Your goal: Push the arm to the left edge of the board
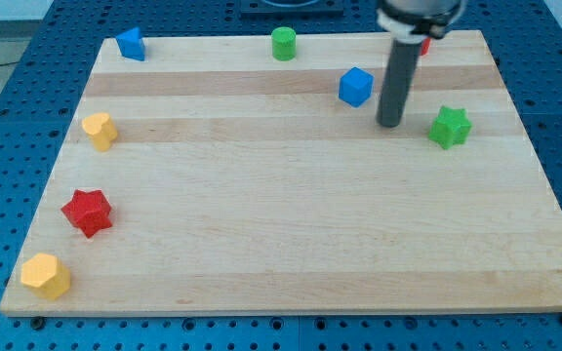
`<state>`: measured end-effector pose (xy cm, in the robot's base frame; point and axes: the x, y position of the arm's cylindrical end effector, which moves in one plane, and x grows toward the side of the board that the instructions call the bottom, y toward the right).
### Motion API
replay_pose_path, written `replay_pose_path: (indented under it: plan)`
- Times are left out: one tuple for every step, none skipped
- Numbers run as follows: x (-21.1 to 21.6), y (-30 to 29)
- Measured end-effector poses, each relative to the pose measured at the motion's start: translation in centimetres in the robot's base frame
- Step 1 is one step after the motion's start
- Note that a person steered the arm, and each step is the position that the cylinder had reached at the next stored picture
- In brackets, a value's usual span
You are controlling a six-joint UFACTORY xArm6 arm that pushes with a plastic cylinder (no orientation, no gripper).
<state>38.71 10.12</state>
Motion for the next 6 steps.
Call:
replay_pose_path:
  plan:
    - [1.5, -8.8]
    - [2.8, -19.1]
    - [4.9, -28.6]
    - [7.0, -37.3]
    - [8.8, -40.6]
    - [11.3, -40.6]
